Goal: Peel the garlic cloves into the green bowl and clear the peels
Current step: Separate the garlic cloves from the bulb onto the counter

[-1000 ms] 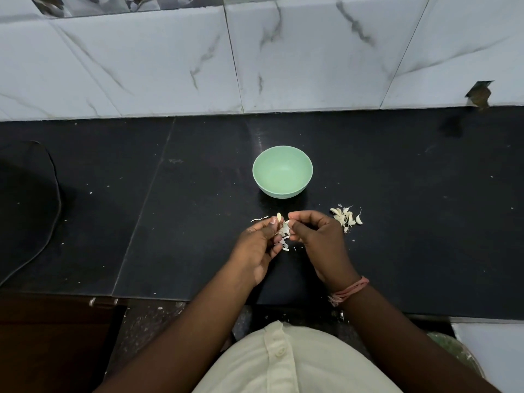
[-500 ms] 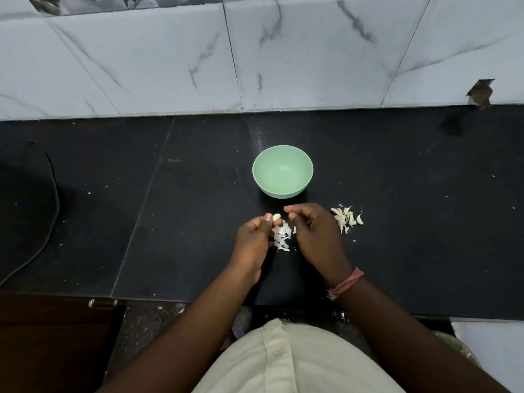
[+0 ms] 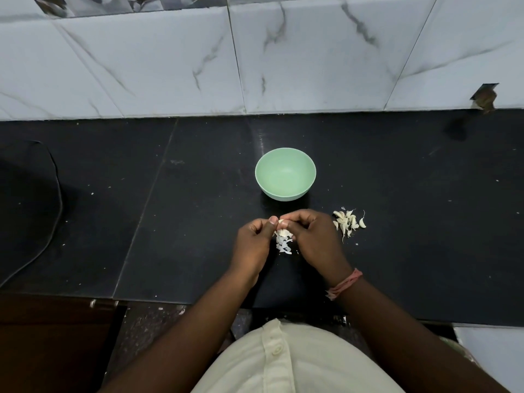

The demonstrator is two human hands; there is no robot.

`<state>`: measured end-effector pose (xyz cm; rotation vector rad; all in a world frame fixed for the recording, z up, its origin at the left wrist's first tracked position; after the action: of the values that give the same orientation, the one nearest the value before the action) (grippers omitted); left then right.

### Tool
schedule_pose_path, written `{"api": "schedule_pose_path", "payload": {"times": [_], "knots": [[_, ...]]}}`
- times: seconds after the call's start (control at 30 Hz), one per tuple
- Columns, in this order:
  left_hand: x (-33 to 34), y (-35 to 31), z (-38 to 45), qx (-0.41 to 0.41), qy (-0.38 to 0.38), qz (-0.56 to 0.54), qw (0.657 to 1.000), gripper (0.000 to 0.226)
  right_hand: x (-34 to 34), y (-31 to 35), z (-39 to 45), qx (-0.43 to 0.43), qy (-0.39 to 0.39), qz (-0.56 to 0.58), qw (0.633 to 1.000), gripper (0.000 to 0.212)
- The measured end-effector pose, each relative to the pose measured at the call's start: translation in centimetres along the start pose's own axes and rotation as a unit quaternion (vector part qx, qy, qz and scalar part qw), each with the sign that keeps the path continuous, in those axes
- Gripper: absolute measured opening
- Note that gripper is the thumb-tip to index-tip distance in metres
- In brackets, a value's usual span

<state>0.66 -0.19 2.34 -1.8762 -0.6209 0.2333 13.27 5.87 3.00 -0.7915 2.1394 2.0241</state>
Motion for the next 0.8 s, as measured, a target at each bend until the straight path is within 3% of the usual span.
{"api": "schedule_pose_path", "payload": {"times": [0.1, 0.23, 0.4, 0.63, 0.8], "knots": [[-0.4, 0.1, 0.3, -0.019, -0.03, -0.049, 0.998, 0.008, -0.3, -0.1, 0.2, 0.053, -0.003, 0.075, 0.996, 0.006], [-0.8, -0.2, 0.5, -0.042, -0.04, -0.09, 0.994, 0.019, -0.2, -0.5, 0.3, 0.108, 0.004, 0.17, 0.979, 0.003], [0.4, -1.3, 0.1, -0.05, 0.006, -0.13, 0.99, 0.021, -0.1, -0.9, -0.1, 0.115, 0.022, 0.218, 0.969, 0.009], [1.0, -1.7, 0.0, -0.083, 0.021, -0.176, 0.981, 0.01, -0.6, 0.4, -0.3, 0.024, -0.02, 0.097, 0.995, 0.008], [1.2, -1.7, 0.3, -0.101, 0.014, -0.233, 0.967, 0.014, -1.0, 0.2, -0.3, 0.048, -0.056, 0.11, 0.991, 0.008]]}}
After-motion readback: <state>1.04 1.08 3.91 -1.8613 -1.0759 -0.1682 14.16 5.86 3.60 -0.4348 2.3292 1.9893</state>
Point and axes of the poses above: each hand's wrist, its own z-axis towards the middle knuckle, its own x-axis out of the palm, y = z × x, the point moved 3 cm from there along z, towards the middle knuckle, and after that the axes turned 12 degrees about -z, right-handed, at the moved point
